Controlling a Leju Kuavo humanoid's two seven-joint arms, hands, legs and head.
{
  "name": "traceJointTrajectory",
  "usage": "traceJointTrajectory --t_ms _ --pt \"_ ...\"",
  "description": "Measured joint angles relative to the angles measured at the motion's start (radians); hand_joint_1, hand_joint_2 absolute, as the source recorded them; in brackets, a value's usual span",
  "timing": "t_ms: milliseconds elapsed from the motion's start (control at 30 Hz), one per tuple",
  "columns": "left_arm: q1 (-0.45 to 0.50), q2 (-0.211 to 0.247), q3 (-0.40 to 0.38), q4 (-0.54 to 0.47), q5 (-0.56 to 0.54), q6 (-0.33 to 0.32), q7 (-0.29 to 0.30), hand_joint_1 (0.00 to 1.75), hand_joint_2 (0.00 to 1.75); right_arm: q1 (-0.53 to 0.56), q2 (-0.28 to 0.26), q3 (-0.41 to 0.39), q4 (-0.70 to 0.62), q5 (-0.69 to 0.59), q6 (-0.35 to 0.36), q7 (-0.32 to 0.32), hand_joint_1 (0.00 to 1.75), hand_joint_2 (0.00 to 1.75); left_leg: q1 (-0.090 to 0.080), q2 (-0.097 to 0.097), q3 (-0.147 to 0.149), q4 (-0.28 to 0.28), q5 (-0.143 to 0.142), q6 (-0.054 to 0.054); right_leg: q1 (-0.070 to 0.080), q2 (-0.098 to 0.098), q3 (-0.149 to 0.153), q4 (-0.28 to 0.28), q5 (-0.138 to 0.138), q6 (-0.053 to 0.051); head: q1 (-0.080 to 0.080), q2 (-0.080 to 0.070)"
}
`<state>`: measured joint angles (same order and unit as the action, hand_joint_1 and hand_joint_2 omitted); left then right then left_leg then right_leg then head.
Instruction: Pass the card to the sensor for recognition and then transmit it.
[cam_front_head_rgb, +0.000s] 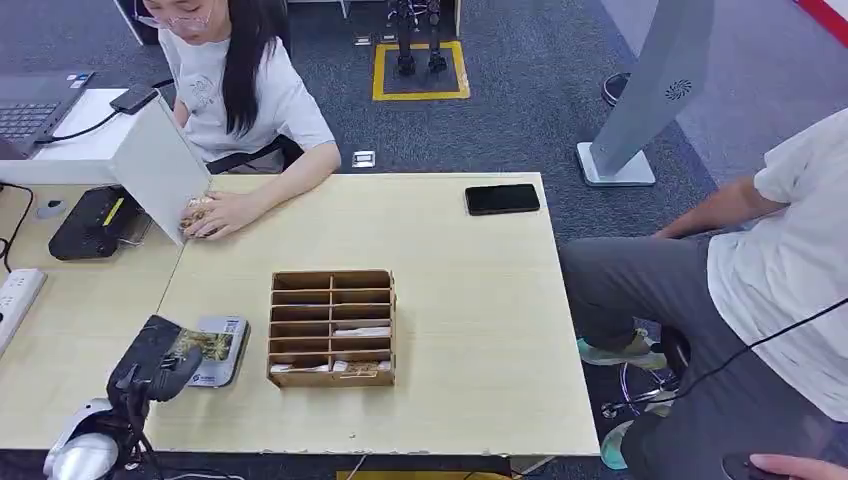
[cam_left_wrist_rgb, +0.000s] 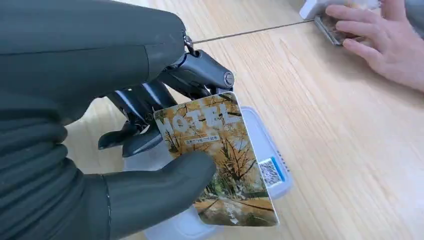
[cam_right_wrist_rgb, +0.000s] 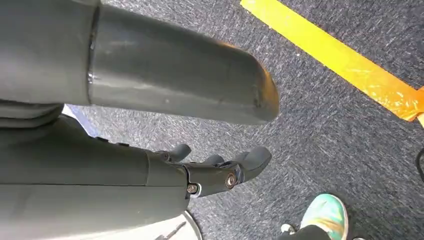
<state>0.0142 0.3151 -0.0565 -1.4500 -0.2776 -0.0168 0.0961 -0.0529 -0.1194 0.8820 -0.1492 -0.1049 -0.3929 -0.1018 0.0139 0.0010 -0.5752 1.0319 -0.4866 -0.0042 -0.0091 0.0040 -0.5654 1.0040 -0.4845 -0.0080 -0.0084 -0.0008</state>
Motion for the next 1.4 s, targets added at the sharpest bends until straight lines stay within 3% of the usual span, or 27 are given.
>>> traceJointTrajectory --t_ms 300,767,1100,1400 --pt "-0.003 0.0 0.0 0.028 -0.079 0.026 0.007 1.75 1.75 -0.008 0.0 0.001 -0.002 0.0 0.001 0.0 0.0 0.0 0.0 0.0 0.0 0.0 0.0 0.0 0.0 0.0 0.0 0.0 0.0 0.0 0.0 0.0" --pt "-0.006 0.0 0.0 0.042 -0.09 0.026 0.008 1.75 1.75 -0.01 0.0 0.011 -0.003 0.0 0.001 0.0 0.0 0.0 0.0 0.0 0.0 0.0 0.0 0.0 0.0 0.0 0.0 0.0 0.0 0.0 0.0 0.0" --pt "-0.005 0.01 0.0 0.042 -0.224 0.04 0.03 1.75 1.75 -0.01 0.0 0.014 -0.003 0.0 0.001 0.001 0.0 0.0 0.0 0.0 0.0 0.0 0.0 0.0 0.0 0.0 0.001 0.0 0.0 0.0 0.0 0.0" --pt "-0.009 0.02 0.001 0.044 -0.487 0.067 0.073 1.75 1.75 -0.01 0.001 0.015 -0.003 0.002 0.0 0.0 0.0 0.0 0.0 0.0 0.001 0.0 0.0 0.0 0.0 0.0 0.001 0.0 0.0 0.0 0.0 0.0"
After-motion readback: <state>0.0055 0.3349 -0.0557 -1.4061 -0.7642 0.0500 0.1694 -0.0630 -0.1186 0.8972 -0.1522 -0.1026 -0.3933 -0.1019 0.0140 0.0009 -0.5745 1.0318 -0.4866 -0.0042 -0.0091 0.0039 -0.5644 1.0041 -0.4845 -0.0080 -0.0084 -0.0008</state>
